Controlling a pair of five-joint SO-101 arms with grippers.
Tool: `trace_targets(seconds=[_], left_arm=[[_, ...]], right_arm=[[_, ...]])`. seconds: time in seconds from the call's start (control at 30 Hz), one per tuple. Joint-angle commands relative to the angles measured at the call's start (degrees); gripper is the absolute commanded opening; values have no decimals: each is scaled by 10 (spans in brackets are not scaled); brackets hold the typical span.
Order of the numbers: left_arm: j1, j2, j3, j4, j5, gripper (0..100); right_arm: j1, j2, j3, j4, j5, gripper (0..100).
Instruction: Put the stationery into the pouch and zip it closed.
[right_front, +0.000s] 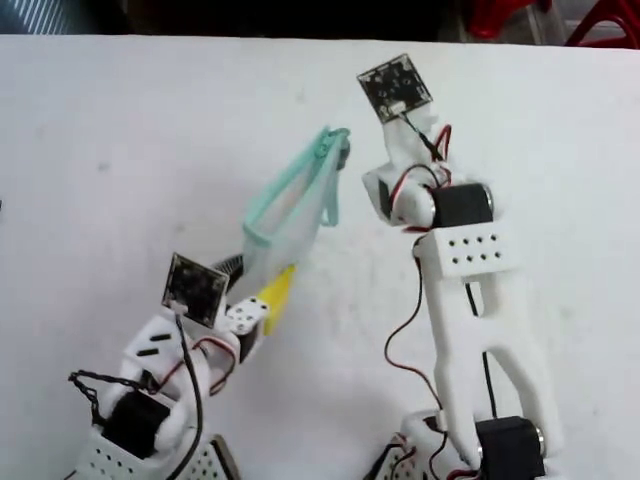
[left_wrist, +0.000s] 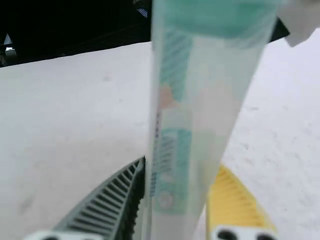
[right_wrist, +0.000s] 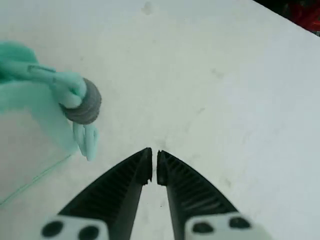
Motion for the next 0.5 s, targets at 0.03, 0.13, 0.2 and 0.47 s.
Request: trace_targets(seconds=[0.03, 0.13, 0.2, 0.47], left_arm=[[3, -5, -30, -25, -6, 91], [3, -5, -29, -33, -26, 19], [3, -5, -29, -33, -48, 26], [7, -5, -29, -31, -51, 27]], right_arm=[[-5, -20, 8, -18, 17, 181], [-18, -20, 9, -17, 17, 283], [-31, -22, 10, -15, 18, 269], [-79, -63, 47, -101, 65, 231]])
